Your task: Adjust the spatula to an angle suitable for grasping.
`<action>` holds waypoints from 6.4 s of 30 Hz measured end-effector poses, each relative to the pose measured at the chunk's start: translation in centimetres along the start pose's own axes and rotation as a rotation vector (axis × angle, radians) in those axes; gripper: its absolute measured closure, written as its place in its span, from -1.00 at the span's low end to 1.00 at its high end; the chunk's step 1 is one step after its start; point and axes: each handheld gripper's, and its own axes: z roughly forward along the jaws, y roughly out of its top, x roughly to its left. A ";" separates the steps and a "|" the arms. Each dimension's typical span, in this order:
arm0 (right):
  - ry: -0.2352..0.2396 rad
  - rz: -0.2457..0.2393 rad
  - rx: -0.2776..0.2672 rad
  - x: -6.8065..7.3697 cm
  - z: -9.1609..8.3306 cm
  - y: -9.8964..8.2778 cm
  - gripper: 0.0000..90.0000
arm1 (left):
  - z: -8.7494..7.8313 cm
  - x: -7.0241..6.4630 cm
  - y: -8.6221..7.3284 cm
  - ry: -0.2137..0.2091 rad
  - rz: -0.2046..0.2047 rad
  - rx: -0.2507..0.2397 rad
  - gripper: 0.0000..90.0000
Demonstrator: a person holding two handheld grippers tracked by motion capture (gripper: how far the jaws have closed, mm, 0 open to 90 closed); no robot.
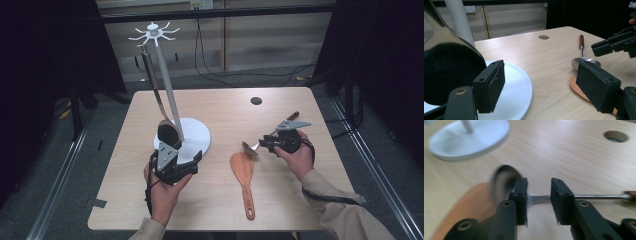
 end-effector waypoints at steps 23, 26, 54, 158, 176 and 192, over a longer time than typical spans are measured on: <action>0.131 -0.099 0.025 3.1 2.0 0.9 0.79 | 0.6 -0.2 -0.3 -0.015 -0.023 0.023 -0.53; 0.144 -0.101 0.028 2.7 1.4 0.7 0.82 | 0.7 -0.3 -0.2 -0.010 -0.017 0.027 -0.53; 0.101 -0.115 -0.032 3.4 0.7 0.7 0.37 | 2.2 -1.1 0.1 -0.060 -0.004 0.034 -0.53; -0.352 0.209 0.178 -2.9 0.0 -3.5 -0.03 | 2.1 -1.2 -0.2 -0.072 0.012 0.058 -0.52; -0.232 0.164 0.153 -1.5 -0.2 -2.1 0.23 | 1.7 -0.9 0.1 -0.064 0.007 0.043 -0.52; -0.341 0.246 0.224 -3.6 -0.9 -3.3 0.39 | 1.8 -0.9 0.0 -0.060 0.006 0.045 -0.52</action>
